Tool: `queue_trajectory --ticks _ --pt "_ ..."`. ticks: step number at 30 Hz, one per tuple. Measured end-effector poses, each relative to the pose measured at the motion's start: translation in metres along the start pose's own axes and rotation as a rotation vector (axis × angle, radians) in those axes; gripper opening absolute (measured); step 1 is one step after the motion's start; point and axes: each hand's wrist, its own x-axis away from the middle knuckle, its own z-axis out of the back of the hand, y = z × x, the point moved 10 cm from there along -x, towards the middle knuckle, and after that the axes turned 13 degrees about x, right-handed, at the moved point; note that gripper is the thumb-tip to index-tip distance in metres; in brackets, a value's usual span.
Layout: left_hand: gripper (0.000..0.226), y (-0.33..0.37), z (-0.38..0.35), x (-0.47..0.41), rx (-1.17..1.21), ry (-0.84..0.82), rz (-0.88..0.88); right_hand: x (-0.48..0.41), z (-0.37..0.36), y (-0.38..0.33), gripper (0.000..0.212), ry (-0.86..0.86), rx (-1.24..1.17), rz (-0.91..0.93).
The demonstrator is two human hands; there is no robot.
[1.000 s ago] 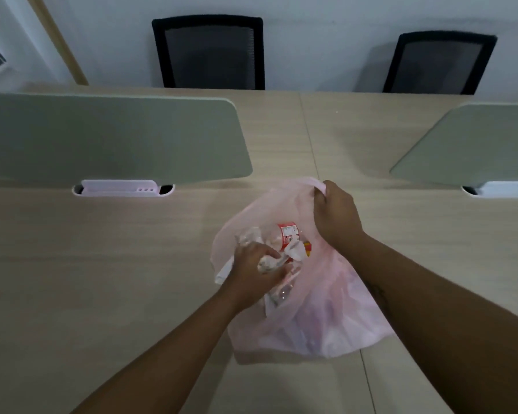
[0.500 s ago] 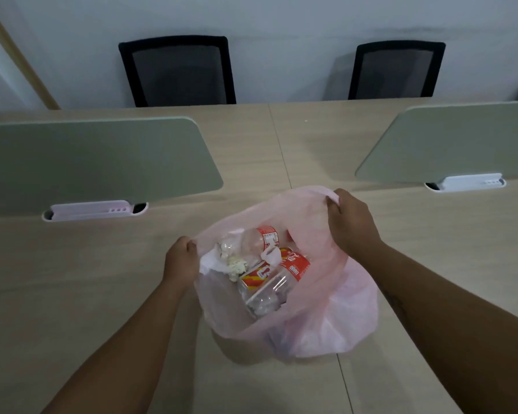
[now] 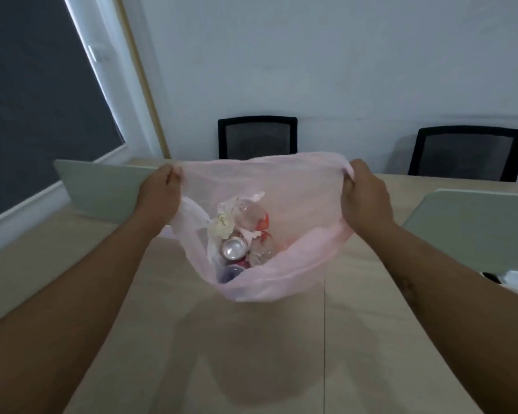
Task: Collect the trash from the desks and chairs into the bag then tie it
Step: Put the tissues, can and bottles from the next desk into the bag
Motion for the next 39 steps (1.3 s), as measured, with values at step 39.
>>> queue_trajectory --ticks 39 --pt "0.057 -0.213 0.295 0.395 -0.752 -0.199 0.917 0.35 -0.187 -0.142 0.031 -0.771 -0.399 0.112"
